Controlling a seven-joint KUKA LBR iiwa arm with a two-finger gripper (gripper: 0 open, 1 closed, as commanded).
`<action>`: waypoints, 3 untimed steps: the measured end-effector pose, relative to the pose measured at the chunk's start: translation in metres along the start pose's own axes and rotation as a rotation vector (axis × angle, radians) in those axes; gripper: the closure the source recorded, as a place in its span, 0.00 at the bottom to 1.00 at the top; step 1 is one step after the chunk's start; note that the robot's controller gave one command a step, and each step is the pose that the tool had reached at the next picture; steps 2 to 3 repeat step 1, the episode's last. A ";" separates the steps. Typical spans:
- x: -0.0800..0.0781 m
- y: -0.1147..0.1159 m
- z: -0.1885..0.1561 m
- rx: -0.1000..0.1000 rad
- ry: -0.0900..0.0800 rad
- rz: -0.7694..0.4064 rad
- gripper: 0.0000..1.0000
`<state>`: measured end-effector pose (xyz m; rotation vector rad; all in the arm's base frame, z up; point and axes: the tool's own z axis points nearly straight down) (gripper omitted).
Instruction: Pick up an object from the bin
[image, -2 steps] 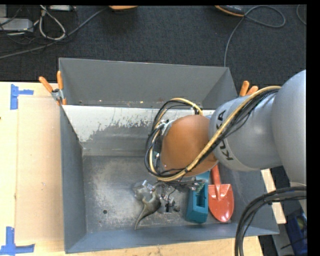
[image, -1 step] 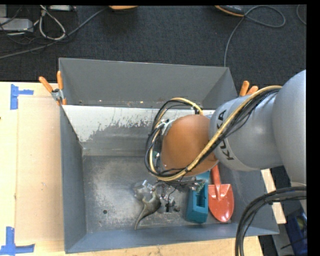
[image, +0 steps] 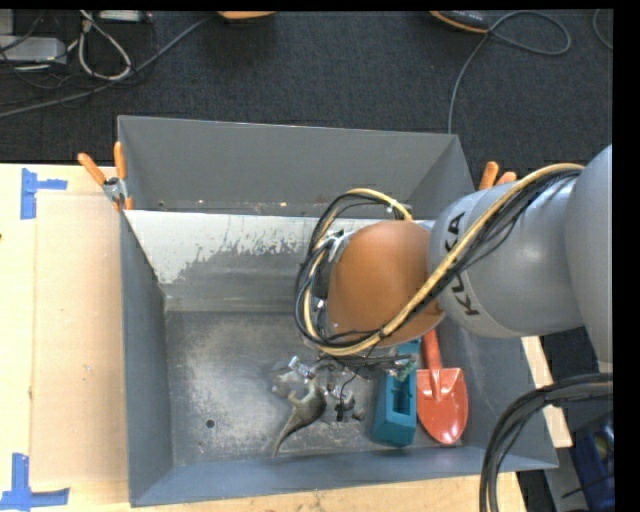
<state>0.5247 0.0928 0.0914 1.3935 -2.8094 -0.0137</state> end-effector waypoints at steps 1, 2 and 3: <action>0.000 0.001 -0.051 -0.003 0.002 0.002 1.00; 0.000 0.001 -0.051 -0.003 0.002 0.002 1.00; 0.000 0.001 -0.051 -0.003 0.002 0.002 1.00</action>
Offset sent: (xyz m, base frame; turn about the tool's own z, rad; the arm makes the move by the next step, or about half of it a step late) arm -0.0009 0.0002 0.0722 0.0017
